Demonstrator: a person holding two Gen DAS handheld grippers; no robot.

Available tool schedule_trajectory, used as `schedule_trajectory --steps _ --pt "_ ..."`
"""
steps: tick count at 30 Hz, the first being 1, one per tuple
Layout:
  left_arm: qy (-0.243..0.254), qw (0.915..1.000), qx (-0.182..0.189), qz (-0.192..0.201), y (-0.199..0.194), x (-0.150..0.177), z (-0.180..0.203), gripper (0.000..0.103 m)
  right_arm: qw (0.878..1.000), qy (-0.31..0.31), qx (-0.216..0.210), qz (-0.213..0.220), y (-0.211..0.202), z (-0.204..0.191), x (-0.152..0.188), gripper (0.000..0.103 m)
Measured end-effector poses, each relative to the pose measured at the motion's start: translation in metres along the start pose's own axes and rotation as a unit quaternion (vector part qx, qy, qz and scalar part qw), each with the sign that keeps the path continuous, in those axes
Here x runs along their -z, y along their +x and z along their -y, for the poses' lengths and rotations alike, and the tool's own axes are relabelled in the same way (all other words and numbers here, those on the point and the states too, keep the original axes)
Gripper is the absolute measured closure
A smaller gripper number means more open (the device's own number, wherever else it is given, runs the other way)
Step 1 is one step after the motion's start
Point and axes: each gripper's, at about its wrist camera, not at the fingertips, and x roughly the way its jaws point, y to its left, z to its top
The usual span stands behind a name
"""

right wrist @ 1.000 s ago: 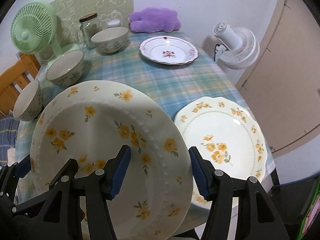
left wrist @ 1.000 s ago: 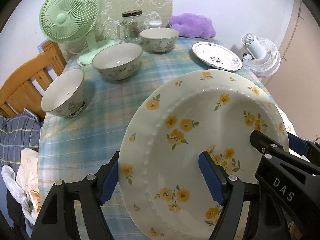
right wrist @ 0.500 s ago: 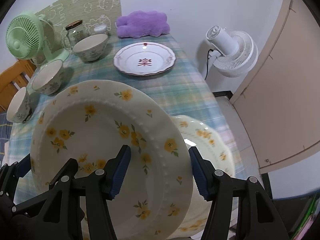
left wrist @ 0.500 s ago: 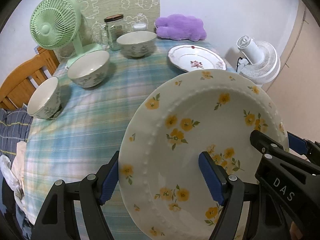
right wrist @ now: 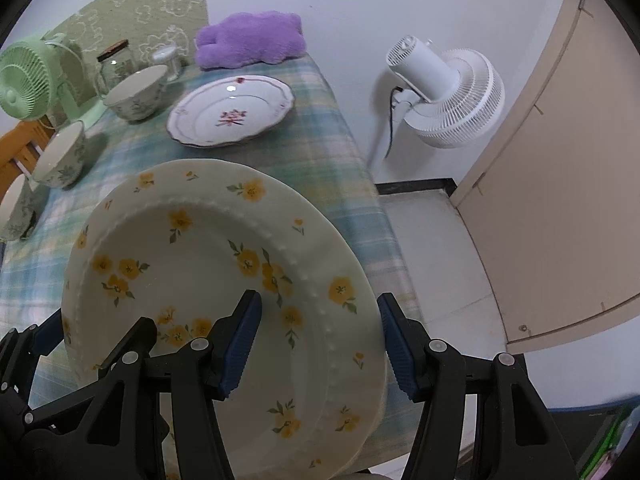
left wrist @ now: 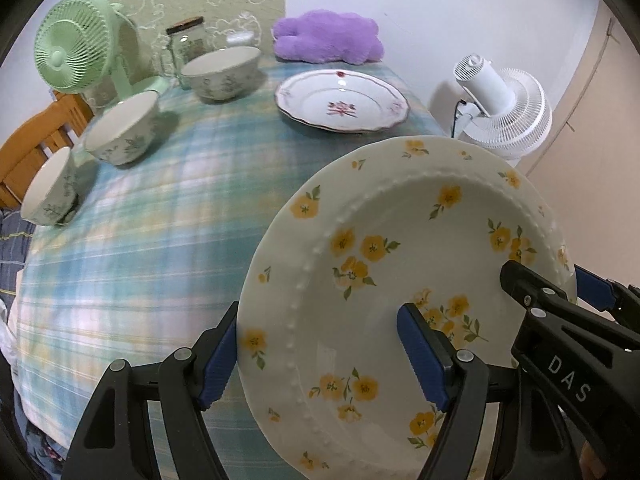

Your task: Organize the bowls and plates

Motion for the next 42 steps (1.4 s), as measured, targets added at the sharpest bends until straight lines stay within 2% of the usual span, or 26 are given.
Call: schedule_trajectory --steps 14,27,37,42 --pt "-0.007 0.9995 0.005 -0.031 0.025 0.013 0.035 0.026 1.0 -0.005 0.008 -0.03 0.027 0.037 0.013 0.04" --pt "-0.029 0.9983 -0.007 -0.049 0.04 0.016 0.032 0.025 0.999 -0.028 -0.004 -0.035 0.038 0.04 0.014 0.044" --pt "-0.011 0.9983 -0.037 -0.044 0.04 0.016 0.039 0.023 0.999 -0.031 -0.01 -0.032 0.04 0.041 0.017 0.045" --pt "0.025 0.9973 -0.059 -0.036 0.039 0.018 0.046 0.022 0.999 -0.025 -0.017 -0.029 0.037 0.042 0.016 0.048"
